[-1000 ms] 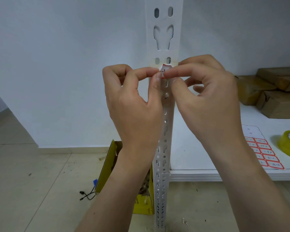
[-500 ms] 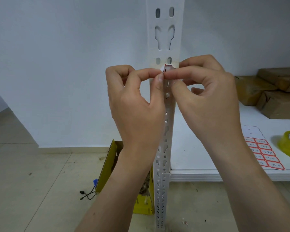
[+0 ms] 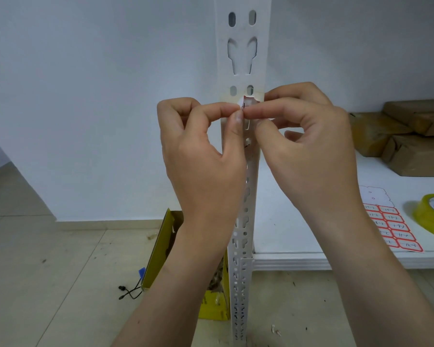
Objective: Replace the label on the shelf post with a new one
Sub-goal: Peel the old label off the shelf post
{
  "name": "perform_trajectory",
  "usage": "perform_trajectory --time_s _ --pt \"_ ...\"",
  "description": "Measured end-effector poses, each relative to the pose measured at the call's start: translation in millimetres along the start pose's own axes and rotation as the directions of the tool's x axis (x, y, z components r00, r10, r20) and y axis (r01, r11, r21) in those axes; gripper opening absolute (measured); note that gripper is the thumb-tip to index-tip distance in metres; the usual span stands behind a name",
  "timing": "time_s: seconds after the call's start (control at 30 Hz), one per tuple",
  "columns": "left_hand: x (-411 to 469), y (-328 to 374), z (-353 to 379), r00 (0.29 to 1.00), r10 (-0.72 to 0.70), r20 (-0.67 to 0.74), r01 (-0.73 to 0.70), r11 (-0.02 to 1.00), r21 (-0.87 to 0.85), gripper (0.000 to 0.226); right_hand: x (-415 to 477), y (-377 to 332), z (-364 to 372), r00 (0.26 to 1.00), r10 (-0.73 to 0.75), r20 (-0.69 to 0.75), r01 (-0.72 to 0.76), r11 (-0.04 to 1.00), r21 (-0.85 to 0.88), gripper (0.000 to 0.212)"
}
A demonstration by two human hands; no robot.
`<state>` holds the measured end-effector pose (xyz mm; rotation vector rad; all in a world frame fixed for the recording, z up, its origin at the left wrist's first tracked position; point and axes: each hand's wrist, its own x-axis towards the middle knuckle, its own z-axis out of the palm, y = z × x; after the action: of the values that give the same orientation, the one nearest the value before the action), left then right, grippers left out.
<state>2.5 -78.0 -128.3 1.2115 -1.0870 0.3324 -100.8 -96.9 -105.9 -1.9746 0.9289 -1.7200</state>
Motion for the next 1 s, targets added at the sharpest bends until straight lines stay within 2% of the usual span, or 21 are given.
perform_trajectory --time_s 0.3,0.57,0.8,1.0 --pt "-1.1 1.0 -1.0 1.000 0.008 -0.013 -0.008 1.000 -0.012 0.013 -0.9 -2.1 0.1 1.000 0.025 -0.009 -0.025 1.000 0.010 0.013" --pt "1.0 3.1 -12.2 0.986 0.100 -0.136 -0.113 0.989 -0.093 0.020 -1.9 -7.1 7.9 0.996 0.058 -0.069 -0.061 0.998 -0.033 0.009" --pt "4.5 0.0 -15.3 0.994 -0.104 -0.045 0.095 0.982 -0.162 0.023 -1.6 -9.8 20.9 0.987 0.035 -0.155 -0.061 0.984 -0.168 0.022" --pt "3.5 2.3 -13.9 0.968 -0.232 0.093 0.246 0.952 -0.183 0.022 -1.3 -7.1 27.1 0.983 0.031 -0.179 -0.061 0.984 -0.167 0.011"
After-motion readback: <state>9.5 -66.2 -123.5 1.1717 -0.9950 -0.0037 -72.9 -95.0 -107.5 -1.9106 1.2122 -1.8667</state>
